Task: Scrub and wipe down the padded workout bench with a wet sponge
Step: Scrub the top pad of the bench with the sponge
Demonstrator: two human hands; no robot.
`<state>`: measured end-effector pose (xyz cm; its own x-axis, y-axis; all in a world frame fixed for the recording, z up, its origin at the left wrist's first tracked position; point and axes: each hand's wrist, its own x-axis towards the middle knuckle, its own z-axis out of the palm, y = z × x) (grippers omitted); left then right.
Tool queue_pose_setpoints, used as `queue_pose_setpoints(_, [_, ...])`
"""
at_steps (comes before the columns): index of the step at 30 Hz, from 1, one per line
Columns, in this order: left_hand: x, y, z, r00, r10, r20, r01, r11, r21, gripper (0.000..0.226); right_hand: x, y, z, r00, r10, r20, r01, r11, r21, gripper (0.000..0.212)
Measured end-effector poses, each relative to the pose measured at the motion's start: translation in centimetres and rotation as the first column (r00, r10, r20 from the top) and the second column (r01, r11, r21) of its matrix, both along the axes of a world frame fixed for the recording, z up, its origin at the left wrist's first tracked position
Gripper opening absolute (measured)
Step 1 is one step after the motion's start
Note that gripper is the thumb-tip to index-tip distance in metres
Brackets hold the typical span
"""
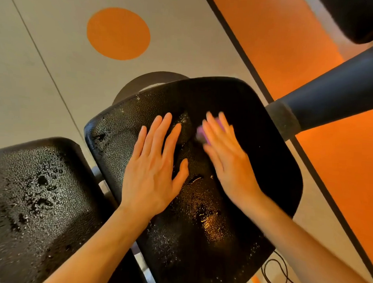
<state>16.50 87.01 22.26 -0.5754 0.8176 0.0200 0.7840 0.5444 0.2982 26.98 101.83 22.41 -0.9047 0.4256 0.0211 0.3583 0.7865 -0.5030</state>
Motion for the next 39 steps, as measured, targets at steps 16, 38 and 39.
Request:
queue_pose_setpoints(16, [1.3, -1.6, 0.9, 0.994, 0.046, 0.095, -0.053, 0.996, 0.068, 0.068, -4.6, -0.8, -0.2, 0.994, -0.106, -0.019, 0.107, 0.991, 0.075, 0.045])
queue_pose_setpoints(38, [2.4, -1.8, -0.1, 0.998, 0.059, 0.025, -0.060, 0.997, 0.038, 0.067, 6.4, -5.9, 0.2, 0.971, -0.235, 0.051, 0.219, 0.951, 0.217, 0.046])
queue_pose_setpoints(39, [2.5, -1.8, -0.2, 0.998, 0.056, 0.021, -0.057, 0.998, 0.037, 0.067, 4.1, -3.9, -0.1, 0.962, -0.269, 0.047, 0.256, 0.947, 0.192, 0.045])
